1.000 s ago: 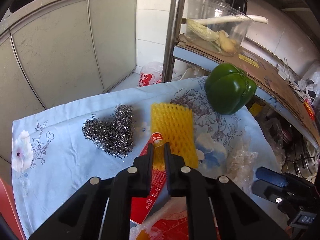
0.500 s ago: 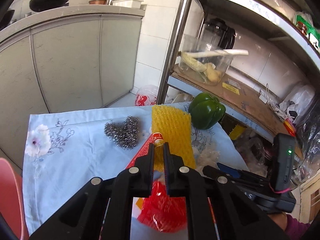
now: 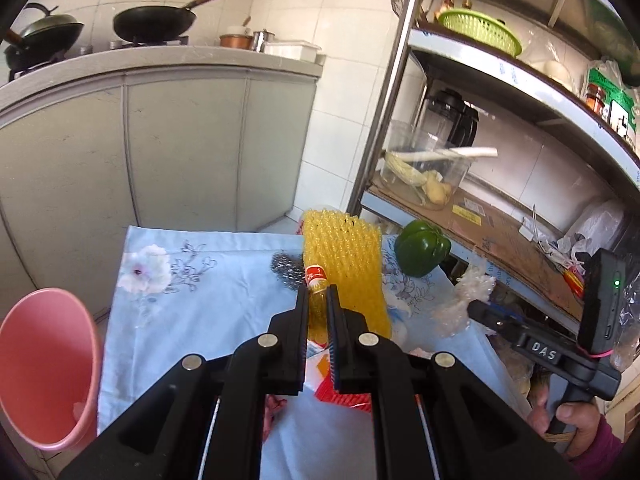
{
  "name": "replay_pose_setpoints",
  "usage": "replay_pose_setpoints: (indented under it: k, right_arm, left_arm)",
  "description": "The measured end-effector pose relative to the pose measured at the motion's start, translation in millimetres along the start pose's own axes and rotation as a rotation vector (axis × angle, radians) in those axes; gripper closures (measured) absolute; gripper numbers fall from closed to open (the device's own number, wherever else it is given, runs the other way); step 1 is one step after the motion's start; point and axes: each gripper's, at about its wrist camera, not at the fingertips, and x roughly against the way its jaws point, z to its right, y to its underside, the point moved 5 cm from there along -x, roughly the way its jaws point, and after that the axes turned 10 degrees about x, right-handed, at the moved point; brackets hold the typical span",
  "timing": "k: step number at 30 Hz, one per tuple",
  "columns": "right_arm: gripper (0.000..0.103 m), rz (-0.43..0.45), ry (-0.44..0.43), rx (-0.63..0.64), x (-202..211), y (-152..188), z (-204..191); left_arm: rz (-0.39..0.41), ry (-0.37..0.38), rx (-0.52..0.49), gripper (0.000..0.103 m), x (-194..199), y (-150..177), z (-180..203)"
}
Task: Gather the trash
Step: 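Grasp the yellow sponge with the left gripper while the right gripper grasps the clear bubble plastic, then carry the sponge and bubble plastic over the pink bin and open both grippers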
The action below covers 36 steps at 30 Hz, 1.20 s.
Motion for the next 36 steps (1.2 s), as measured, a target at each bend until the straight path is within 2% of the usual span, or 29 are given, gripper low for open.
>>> replay_pose_setpoints:
  k: [6,10,16,22,29,36]
  right_arm:
    - [0.068,0.031,-0.064,0.088,9,-9,-50]
    - [0.068,0.013,-0.122,0.155,-2,-12,-92]
    - [0.068,-0.030,-0.232,0.272,-28,-10,-165]
    - [0.068,-0.087,-0.389,0.371,-63,-7,-252]
    - [0.068,-0.167,-0.492,0.514,-102,18,-336]
    - [0.068,-0.231,-0.509,0.568,-134,43,-370]
  left_arm:
    - [0.070,-0.075,0.040,0.095,41,4,-37]
    - [0.105,-0.134,0.097,0.095,65,9,-74]
    - [0.146,-0.276,0.168,0.095,95,21,-140]
    - [0.168,-0.423,0.193,0.095,113,34,-195]
    - [0.132,-0.509,0.265,0.095,118,54,-250]
    - [0.081,-0.542,0.303,0.095,103,72,-274]
